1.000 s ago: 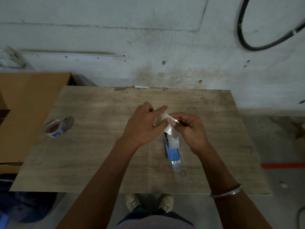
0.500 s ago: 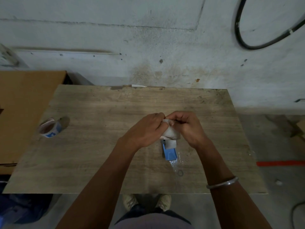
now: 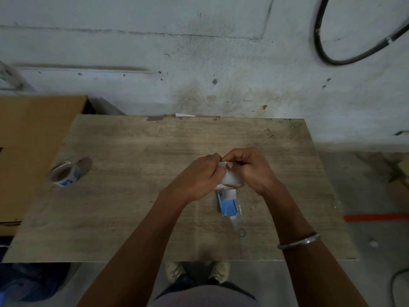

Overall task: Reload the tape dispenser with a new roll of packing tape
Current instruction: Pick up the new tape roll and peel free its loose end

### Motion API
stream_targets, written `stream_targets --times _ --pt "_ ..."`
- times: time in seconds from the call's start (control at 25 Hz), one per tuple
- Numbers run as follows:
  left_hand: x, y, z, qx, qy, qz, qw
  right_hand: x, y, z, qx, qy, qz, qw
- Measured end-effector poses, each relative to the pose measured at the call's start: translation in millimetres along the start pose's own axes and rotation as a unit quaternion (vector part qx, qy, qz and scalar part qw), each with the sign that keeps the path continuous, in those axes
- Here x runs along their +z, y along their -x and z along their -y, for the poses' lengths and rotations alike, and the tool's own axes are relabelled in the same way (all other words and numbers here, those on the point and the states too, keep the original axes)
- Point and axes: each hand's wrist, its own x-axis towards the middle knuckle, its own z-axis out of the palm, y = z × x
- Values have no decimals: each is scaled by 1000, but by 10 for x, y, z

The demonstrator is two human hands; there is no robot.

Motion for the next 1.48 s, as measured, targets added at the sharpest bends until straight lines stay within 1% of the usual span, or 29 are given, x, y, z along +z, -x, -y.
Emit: stream_targets --times 0.08,0.16,0.24,0.4,0.84,0.92,1.04,1.28,1.48 --pt "23 11 10 11 22 -9 1000 -26 -1 -6 0 -8 -2 1000" --pt "31 24 32 2 107 -24 994 -54 -7 -9 -4 -25 0 1000" --pt "29 36 34 -27 182 -19 983 -77 -17 -8 -13 -40 14 999" --pt "33 31 20 -30 167 9 985 -98 -36 -22 -19 -48 38 998" --pt "35 104 65 -19 221 0 975 -72 -36 -110 -7 -115 41 993" --pt "25 117 70 -34 236 11 971 -82 -27 -111 0 -131 45 990" --pt "34 128 32 -57 229 27 971 -103 -23 -102 -1 -124 65 990" --pt "22 163 5 -51 218 52 973 -90 -26 -115 -6 -100 75 992" --pt "33 184 44 -55 243 35 968 -55 -34 -128 -2 -127 72 989"
